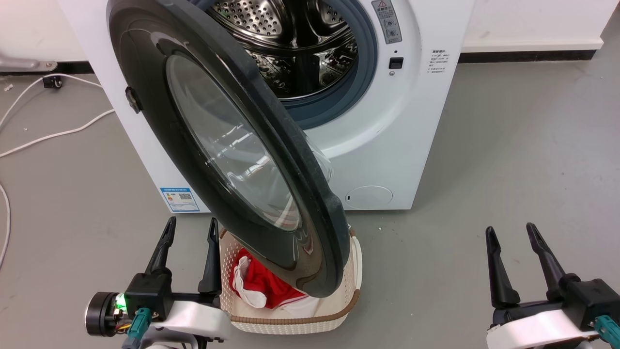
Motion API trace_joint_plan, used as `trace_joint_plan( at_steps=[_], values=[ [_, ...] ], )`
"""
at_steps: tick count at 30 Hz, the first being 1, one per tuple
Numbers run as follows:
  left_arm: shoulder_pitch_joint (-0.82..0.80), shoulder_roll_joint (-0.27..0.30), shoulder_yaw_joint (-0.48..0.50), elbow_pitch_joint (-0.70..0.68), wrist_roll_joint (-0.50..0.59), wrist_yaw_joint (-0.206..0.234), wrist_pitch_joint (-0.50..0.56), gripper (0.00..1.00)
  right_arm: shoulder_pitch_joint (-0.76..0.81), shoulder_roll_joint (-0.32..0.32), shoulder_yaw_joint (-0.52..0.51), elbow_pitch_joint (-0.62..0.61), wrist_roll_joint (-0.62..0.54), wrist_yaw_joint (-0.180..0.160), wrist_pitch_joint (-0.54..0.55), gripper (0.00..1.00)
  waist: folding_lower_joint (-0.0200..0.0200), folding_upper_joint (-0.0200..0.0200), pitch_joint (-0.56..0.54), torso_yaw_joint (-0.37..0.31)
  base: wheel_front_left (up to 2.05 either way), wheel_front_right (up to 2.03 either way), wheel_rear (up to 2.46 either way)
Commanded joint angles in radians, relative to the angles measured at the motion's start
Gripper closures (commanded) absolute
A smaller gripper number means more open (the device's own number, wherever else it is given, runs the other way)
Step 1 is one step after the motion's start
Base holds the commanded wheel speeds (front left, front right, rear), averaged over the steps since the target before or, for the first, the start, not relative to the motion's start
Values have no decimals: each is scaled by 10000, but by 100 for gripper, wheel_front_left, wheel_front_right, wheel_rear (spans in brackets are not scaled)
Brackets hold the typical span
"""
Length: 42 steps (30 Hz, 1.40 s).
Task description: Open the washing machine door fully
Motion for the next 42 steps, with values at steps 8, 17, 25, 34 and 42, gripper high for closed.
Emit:
trace_joint_plan(
  at_steps=[8, 17, 25, 34, 42],
  values=[
    [-73, -7, 33, 4, -29, -103, -27, 100, -109, 45, 78, 4, 60, -7, -27, 0, 0, 0, 32, -10, 0, 0, 0],
    [-255, -7, 39, -285, -72, -162, -27, 100, -80, 46, 88, 14, 74, -7, -48, 0, 0, 0, 53, -17, 0, 0, 0],
    [-917, -6, 88, -1996, -409, 61, -27, 100, -113, 45, 51, -59, 58, -7, -91, 0, 0, 0, 88, 21, 0, 0, 0],
    [-1815, -7, -35, -3963, -200, 332, -25, 100, -174, 44, 35, -69, 68, -7, -60, 0, 0, 0, 156, 14, 0, 0, 0],
    [-3026, -7, -1040, -5529, -110, 207, -24, 100, -260, 44, 10, -157, 98, -7, -106, 0, 0, 0, 256, -114, 0, 0, 0]
  ],
)
